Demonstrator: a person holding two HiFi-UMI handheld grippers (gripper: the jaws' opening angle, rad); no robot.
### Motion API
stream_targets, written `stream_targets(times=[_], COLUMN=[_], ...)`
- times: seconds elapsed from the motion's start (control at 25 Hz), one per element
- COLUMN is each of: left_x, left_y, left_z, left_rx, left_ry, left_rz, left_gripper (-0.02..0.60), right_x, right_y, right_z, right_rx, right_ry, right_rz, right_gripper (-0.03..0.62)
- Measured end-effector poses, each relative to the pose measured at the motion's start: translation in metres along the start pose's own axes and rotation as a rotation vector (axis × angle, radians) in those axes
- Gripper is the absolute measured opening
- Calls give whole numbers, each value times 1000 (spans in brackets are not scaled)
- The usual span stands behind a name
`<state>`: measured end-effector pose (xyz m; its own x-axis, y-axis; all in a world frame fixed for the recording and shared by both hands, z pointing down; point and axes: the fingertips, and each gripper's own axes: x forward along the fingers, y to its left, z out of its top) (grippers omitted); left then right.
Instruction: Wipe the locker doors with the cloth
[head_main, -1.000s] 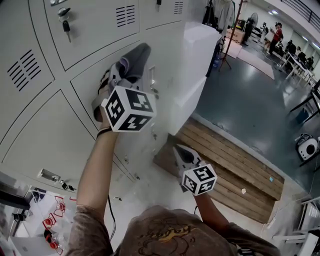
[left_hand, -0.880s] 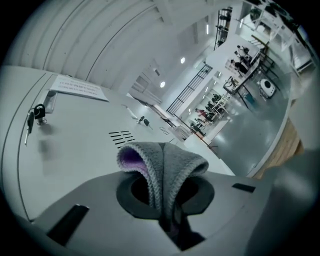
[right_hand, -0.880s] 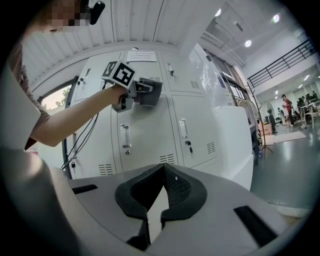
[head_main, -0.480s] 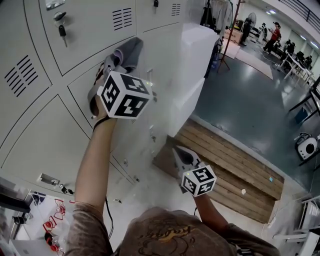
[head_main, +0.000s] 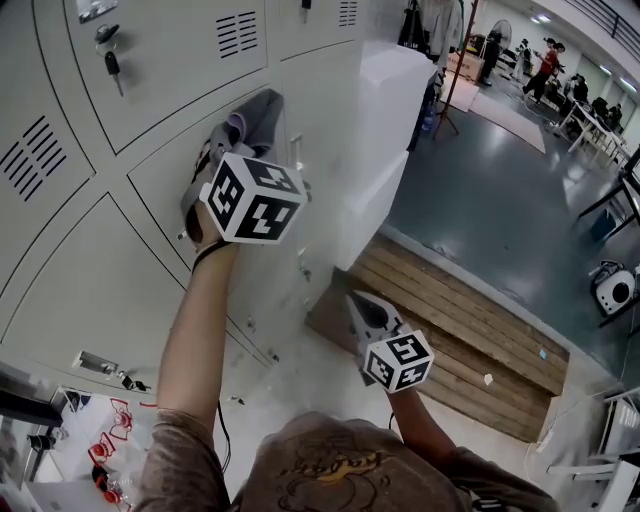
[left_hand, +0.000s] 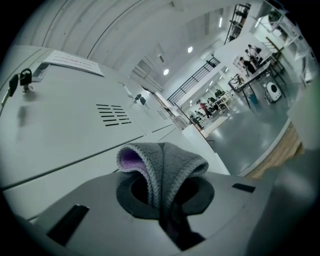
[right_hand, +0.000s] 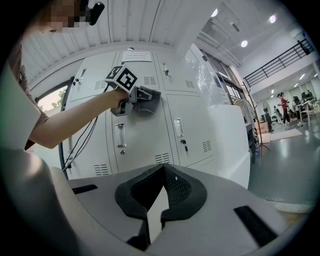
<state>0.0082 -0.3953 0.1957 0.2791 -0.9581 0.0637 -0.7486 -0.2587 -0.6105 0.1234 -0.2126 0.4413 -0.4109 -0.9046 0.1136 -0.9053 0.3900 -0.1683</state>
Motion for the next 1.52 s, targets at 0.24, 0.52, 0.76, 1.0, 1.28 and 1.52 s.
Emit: stream_targets(times=[0.24,0.52,0.76,1.0,1.28,1.52], left_x=[4,8,14,18,21,21], left_y=[-20,-45,-69,-94,-119,-144], left_z=[-27,-58,-86,-122,-154,-187], left_rx=[-25,-44,-70,-127,-153,-149], left_ry=[40,88,135,204,254,310], left_rz=[-32,-72,-113,-158,-182,-215], left_gripper=[40,40,40,40,40,40], right_x=[-1,0,-1,0,1,0], right_y=[-1,-1,-5,-8,-10,-14], right_z=[-2,-5,-8,-11,-13,-17], right_rx=[3,6,13,19,23,26], right_ry=[3,8,13,19,25,36], right_rz=[-3,-5,-13,-17,-21,-33], right_gripper=[-3,-3,-3,-3,-3,-3])
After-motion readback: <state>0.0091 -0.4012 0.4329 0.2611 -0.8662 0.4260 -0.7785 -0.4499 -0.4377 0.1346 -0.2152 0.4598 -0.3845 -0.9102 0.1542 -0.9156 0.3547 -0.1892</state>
